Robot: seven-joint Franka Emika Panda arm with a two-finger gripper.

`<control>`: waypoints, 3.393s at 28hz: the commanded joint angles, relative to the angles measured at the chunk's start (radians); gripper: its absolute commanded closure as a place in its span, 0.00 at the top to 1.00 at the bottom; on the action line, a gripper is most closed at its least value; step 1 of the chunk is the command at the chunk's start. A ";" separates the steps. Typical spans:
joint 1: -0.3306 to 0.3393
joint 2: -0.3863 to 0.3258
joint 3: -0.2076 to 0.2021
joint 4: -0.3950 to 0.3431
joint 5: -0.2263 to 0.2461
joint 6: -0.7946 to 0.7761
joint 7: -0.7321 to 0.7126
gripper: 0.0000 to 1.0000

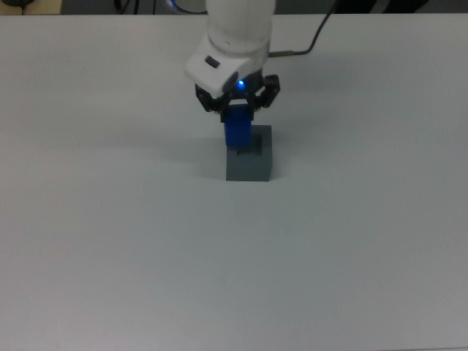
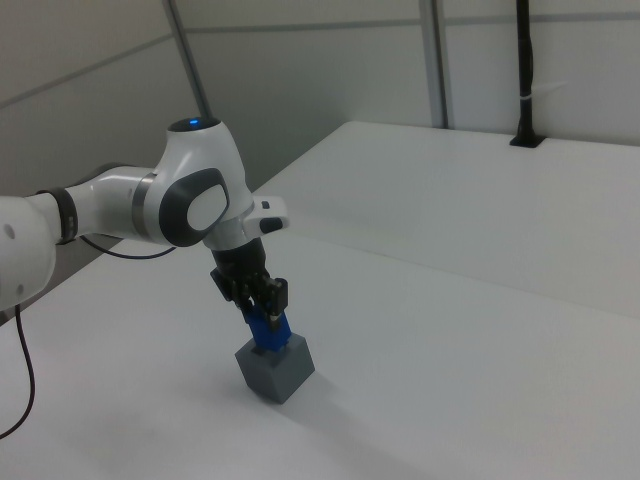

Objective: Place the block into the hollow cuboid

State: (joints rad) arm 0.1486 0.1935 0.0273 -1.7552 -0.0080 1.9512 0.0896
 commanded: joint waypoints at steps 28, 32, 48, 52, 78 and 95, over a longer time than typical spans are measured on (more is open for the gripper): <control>0.065 0.072 -0.007 0.016 -0.009 0.044 0.266 0.25; 0.071 0.070 -0.009 0.010 -0.013 0.043 0.266 0.25; 0.060 0.063 -0.029 0.011 -0.015 0.015 0.154 0.25; 0.060 0.064 -0.029 0.008 -0.044 0.012 0.147 0.25; 0.072 0.053 -0.012 0.006 -0.049 -0.040 0.134 0.29; 0.072 0.043 0.014 0.006 -0.049 -0.041 0.285 0.28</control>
State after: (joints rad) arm 0.2141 0.2535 0.0287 -1.7328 -0.0498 1.9359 0.3309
